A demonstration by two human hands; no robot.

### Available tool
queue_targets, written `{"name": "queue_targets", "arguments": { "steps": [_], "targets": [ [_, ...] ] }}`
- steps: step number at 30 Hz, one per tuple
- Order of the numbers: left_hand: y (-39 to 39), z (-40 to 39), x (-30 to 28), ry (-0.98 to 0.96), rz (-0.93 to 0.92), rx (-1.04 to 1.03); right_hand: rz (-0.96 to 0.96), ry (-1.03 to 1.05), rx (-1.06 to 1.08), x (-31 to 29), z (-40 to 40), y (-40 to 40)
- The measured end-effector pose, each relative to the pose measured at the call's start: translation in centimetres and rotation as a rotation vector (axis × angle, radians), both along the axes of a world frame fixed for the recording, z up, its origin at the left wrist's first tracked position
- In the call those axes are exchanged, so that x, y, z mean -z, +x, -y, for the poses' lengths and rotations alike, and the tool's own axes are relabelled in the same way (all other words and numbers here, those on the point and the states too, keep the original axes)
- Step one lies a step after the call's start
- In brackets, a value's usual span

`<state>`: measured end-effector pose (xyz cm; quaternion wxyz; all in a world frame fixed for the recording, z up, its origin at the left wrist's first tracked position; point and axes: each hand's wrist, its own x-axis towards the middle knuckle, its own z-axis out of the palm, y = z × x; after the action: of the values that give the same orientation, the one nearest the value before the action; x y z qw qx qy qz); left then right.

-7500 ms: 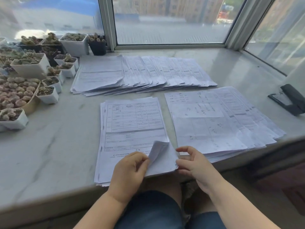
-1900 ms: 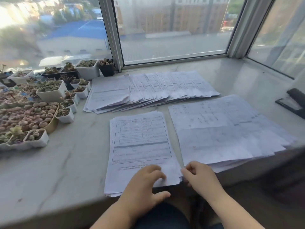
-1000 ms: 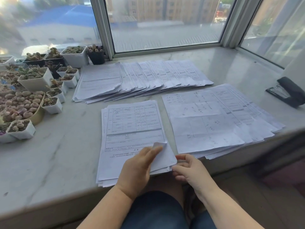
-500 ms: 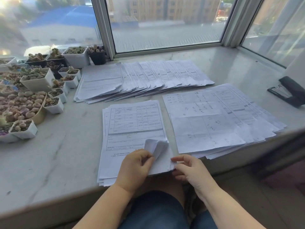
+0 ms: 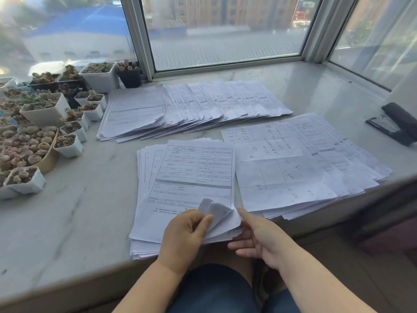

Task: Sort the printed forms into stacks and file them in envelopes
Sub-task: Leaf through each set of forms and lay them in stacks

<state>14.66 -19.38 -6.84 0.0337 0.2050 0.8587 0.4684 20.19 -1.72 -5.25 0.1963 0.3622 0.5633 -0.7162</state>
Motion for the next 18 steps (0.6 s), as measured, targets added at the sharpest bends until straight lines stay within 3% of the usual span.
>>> {"name": "queue_targets", "arguments": {
  "steps": [9,18],
  "targets": [
    [-0.27,0.10,0.04,0.076,0.141,-0.035,-0.050,-0.143,0.011,0.58,-0.61,0.45],
    [-0.03,-0.34,0.35,0.186,0.118,-0.085,-0.092,-0.156,-0.014,0.54,-0.83,0.47]
  ]
}}
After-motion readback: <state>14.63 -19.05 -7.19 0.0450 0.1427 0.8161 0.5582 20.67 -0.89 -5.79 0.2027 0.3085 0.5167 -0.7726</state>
